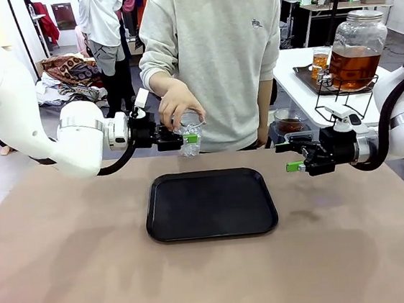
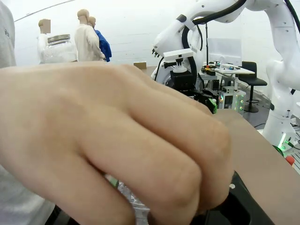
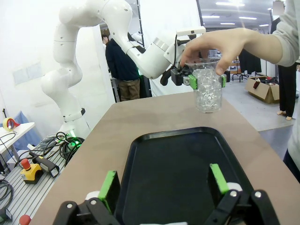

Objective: Pour the drink into the iced cup.
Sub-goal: Open the gripper to release the iced cup you were holding.

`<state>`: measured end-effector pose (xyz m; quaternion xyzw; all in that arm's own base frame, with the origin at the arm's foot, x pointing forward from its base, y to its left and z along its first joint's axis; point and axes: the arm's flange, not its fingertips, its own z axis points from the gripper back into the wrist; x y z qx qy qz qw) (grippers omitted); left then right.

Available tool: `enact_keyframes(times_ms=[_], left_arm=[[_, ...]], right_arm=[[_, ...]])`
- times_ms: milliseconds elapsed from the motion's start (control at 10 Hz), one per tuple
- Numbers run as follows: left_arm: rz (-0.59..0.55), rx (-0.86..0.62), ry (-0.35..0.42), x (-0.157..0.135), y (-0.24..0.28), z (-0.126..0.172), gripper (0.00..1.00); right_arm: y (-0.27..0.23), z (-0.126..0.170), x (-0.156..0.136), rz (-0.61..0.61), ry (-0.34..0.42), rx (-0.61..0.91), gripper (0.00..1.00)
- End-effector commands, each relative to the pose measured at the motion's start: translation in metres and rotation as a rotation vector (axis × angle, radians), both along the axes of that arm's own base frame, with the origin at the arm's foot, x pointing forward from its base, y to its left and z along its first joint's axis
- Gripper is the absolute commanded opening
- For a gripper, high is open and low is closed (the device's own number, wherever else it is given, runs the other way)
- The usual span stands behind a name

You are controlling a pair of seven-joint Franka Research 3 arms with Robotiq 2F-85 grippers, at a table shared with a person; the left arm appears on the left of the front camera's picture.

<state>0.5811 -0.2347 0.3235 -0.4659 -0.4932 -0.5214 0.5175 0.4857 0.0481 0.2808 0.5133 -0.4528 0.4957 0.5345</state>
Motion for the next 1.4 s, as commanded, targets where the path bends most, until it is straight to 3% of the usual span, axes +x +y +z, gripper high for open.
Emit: enact_keyframes(times_ms=[0, 1300], left_arm=[[-0.003, -0.006, -0.02, -0.0029, -0.0008, 0.0016, 0.61], [-0.003, -0.006, -0.02, -0.0029, -0.0008, 0.0016, 0.61]], right_arm=[[0.0019, 0.0028, 0.0033, -0.005, 0.001, -0.002, 1.0], [0.0019, 0.0028, 0.0033, -0.005, 0.001, -0.002, 1.0]])
